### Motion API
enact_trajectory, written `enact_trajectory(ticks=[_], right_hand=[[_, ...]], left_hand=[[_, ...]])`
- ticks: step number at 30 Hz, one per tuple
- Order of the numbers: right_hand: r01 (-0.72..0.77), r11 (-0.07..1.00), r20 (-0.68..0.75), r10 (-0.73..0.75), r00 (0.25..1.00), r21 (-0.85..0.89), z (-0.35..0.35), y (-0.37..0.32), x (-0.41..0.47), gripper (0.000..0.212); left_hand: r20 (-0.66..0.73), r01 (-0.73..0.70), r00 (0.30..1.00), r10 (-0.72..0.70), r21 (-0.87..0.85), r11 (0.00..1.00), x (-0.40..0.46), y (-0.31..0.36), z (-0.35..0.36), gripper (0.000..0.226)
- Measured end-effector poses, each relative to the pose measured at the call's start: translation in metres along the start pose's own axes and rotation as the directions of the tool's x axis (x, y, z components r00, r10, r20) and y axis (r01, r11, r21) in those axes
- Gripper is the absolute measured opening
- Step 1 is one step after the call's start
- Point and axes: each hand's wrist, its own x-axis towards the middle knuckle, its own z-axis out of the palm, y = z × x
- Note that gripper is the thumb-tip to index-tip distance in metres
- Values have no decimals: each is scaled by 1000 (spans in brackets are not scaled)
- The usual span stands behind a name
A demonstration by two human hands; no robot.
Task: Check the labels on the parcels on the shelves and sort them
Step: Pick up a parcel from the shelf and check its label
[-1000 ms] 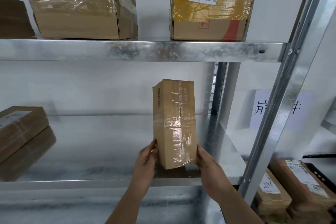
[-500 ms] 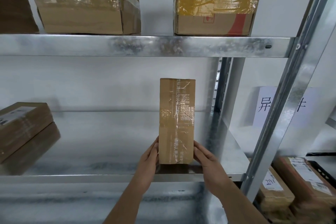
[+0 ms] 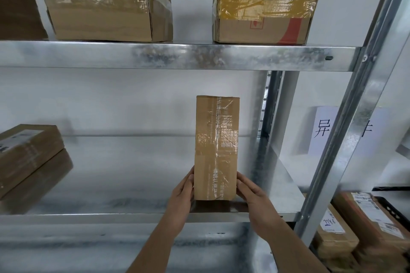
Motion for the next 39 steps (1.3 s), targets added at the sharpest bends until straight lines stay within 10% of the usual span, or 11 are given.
enact_trajectory(ticks=[20,39], right_hand=[[-60,975,27,67,997,-213,9,-83,7,39],[-14,1000,53,14,999,-13,10,-77,-3,34]], left_hand=[[89,137,987,-136,1,991,2,108,-16,55],[186,40,982,-31,-44,998,-23,101,-2,37]])
